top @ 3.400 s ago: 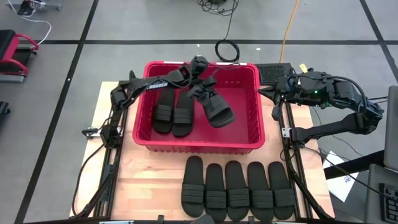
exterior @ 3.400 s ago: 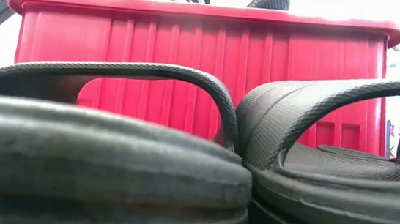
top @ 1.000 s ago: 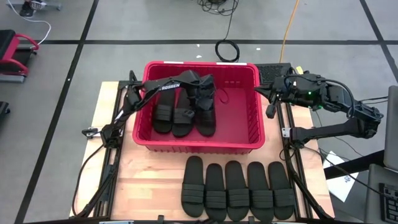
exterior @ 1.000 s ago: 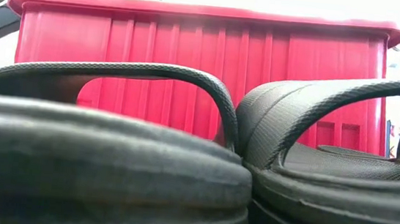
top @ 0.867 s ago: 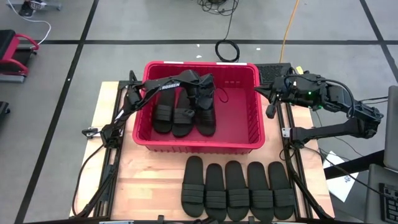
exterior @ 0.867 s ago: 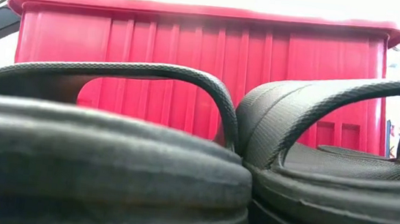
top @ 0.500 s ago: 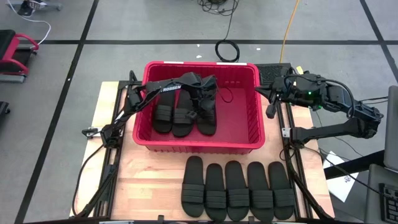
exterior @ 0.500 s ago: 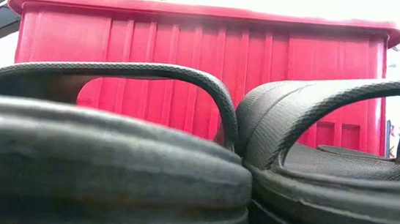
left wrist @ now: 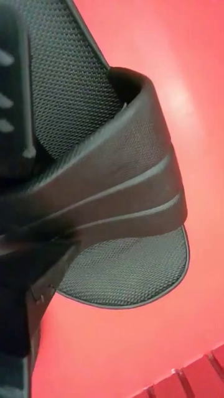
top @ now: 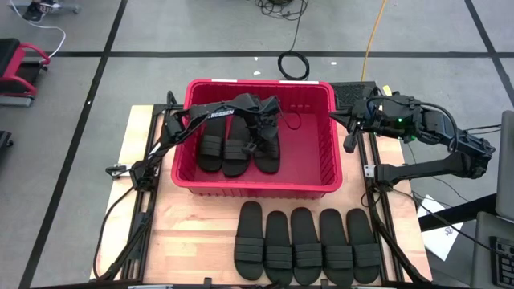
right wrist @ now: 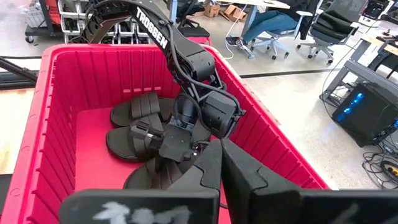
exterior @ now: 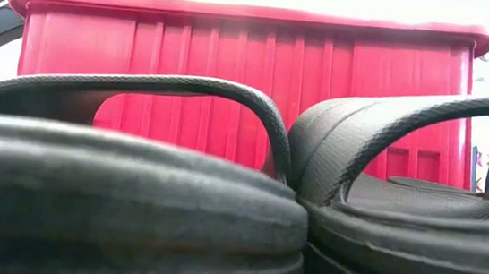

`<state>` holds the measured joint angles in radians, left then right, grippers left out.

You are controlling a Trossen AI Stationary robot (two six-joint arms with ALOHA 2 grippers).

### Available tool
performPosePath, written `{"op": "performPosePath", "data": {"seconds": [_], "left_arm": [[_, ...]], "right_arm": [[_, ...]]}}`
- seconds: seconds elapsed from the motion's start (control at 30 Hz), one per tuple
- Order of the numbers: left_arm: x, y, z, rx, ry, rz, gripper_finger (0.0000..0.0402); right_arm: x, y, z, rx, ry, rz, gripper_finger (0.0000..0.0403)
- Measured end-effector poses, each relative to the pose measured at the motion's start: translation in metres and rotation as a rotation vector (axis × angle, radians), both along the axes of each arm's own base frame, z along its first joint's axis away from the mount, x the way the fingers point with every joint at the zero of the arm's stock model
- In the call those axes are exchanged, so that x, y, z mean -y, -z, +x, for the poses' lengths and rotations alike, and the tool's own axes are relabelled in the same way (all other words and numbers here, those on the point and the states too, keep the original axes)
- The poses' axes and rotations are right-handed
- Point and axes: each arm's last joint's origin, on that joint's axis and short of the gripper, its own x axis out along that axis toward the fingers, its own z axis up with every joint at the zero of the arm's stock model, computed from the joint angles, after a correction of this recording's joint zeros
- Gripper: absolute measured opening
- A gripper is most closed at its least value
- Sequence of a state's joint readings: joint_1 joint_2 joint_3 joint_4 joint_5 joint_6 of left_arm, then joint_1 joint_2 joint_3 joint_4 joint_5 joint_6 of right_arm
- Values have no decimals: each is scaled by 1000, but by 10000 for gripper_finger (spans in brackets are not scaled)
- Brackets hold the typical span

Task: Pick and place slides into bin
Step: Put the black slide into the red bin

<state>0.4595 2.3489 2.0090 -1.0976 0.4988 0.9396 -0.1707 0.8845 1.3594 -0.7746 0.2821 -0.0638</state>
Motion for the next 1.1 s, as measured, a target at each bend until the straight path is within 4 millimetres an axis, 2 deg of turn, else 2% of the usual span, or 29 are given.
{"op": "performPosePath", "data": {"seconds": [0.2, 0.43, 0.53, 0.63, 0.77, 0.9, 1.0, 1.1], "left_arm": [[0, 0, 0, -12, -35, -22, 143], [2, -9, 0, -24, -70, -30, 188], [3, -17, -1, -21, -73, 8, 207], [2, -25, -1, -47, -119, 118, 224], [1, -47, -7, -52, -157, 263, 241], [3, -72, -14, 0, -158, 299, 245], [9, -100, -23, 49, -193, 303, 242], [20, -141, -41, 126, -254, 275, 232]], "right_arm": [[0, 0, 0, 0, 0, 0, 0], [0, 0, 0, 0, 0, 0, 0], [0, 0, 0, 0, -1, 0, 0], [0, 0, 0, 0, -3, 1, 0], [-1, 0, 0, 0, -29, 11, 0], [-1, 0, 1, 0, -50, 18, 0], [-1, 1, 0, -1, -50, 19, 0], [-2, 2, 0, -14, -51, 22, 0]]}}
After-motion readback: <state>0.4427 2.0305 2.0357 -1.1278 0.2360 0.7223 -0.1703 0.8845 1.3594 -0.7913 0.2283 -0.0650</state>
